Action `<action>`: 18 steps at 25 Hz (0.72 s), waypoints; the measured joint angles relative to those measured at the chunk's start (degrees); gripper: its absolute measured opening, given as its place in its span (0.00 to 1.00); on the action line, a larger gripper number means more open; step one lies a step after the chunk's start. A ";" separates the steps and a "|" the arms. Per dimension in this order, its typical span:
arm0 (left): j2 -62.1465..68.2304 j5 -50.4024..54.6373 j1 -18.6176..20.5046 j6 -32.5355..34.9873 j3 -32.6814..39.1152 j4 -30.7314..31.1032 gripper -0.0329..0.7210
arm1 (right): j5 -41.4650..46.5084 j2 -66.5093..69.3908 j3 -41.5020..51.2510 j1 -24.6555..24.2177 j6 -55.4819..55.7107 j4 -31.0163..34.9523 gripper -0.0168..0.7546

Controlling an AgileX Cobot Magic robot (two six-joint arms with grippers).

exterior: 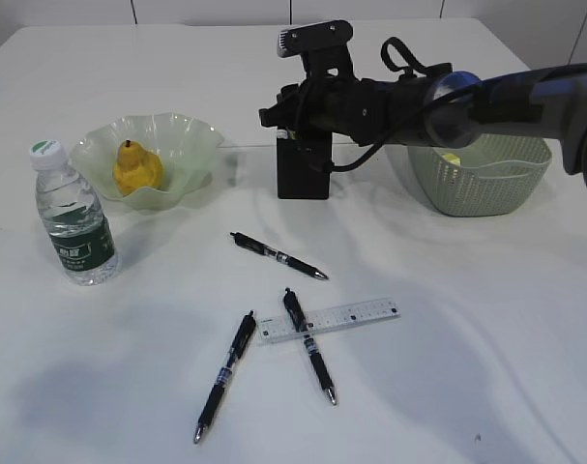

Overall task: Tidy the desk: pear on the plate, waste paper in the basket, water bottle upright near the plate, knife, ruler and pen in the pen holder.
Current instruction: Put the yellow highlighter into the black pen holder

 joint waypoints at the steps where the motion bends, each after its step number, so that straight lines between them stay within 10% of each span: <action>1: 0.00 0.09 0.00 0.00 0.00 0.00 0.58 | 0.00 0.00 0.00 0.00 0.00 0.38 0.45; 18: 0.00 1.16 0.00 0.00 0.00 0.04 0.57 | 14.63 -12.98 -0.13 0.00 0.12 2.31 0.48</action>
